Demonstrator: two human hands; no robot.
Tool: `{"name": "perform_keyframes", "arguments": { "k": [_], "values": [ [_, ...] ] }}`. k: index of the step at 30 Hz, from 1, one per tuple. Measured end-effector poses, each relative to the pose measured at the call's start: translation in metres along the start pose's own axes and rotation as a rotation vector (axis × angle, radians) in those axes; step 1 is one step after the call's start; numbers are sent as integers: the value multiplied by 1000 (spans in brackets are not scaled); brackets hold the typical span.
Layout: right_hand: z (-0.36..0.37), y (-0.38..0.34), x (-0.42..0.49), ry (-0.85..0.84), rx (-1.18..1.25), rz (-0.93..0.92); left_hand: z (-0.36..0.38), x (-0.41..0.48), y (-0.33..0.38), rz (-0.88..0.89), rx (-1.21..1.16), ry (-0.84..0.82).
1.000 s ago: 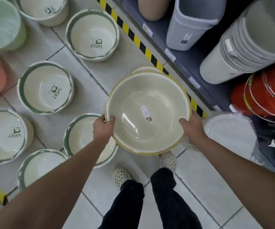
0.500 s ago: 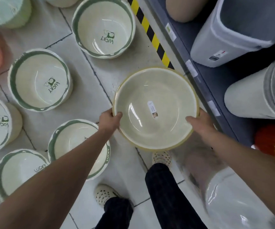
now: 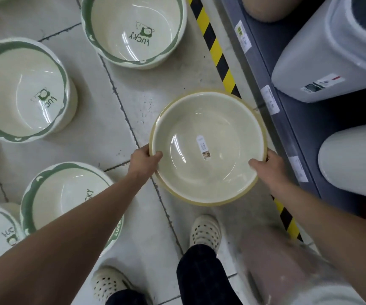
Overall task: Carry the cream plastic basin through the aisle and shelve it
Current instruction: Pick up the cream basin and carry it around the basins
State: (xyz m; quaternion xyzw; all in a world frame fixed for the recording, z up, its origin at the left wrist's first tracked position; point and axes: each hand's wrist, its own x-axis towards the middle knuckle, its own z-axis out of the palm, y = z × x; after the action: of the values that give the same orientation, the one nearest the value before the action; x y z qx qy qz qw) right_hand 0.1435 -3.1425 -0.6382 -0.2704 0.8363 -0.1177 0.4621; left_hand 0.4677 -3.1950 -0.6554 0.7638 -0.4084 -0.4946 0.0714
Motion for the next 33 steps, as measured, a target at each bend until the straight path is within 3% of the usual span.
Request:
{"name": "perform_keyframes", "arguments": {
  "k": [16,24,33],
  "values": [
    [35,51,50,1,149,60,52,33,-34,1,-51,-6],
    [37,47,47,31,333,131,46,40,-13,-107,-34,-142],
    [-19,30,-27,74,348,159,16,-46,-17,-113,-271,-164]
  ]
}}
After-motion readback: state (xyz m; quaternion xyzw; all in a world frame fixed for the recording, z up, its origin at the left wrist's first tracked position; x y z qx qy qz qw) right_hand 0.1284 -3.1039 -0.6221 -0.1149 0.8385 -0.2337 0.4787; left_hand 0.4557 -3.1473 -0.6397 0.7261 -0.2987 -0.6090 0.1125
